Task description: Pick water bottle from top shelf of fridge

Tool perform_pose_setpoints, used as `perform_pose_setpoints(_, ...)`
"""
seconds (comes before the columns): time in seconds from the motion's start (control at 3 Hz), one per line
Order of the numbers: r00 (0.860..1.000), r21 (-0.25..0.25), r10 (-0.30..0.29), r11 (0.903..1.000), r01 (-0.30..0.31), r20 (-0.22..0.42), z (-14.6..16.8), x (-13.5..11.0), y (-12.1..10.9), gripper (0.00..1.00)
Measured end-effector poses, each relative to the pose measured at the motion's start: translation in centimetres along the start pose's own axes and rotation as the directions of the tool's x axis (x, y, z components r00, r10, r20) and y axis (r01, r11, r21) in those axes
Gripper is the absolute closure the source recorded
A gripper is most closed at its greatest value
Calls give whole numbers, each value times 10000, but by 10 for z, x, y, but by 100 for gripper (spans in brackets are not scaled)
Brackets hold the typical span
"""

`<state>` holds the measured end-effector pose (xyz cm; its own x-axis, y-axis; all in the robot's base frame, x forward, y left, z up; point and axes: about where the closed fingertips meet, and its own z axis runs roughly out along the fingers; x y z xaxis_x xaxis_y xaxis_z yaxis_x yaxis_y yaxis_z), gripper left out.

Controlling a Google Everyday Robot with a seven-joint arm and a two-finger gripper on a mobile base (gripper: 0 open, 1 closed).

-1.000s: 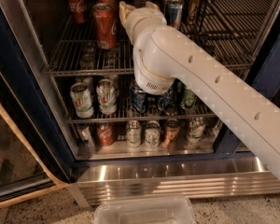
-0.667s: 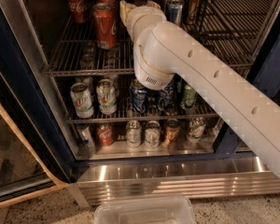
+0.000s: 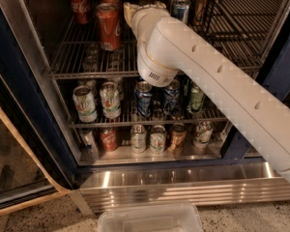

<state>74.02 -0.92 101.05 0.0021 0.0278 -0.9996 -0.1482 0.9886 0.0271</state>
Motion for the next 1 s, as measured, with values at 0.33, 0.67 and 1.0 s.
perform_pose_setpoints(0.33,10000,-158,-34,9999,33,-35,5,0,6,41)
perform_pose_setpoints(0.67,9991,-399,371,9985,-362,218,9,-11,12,34)
perform_pose_setpoints(1.0,9938,-114,933,9956,-928,598,19,-24,-3,32)
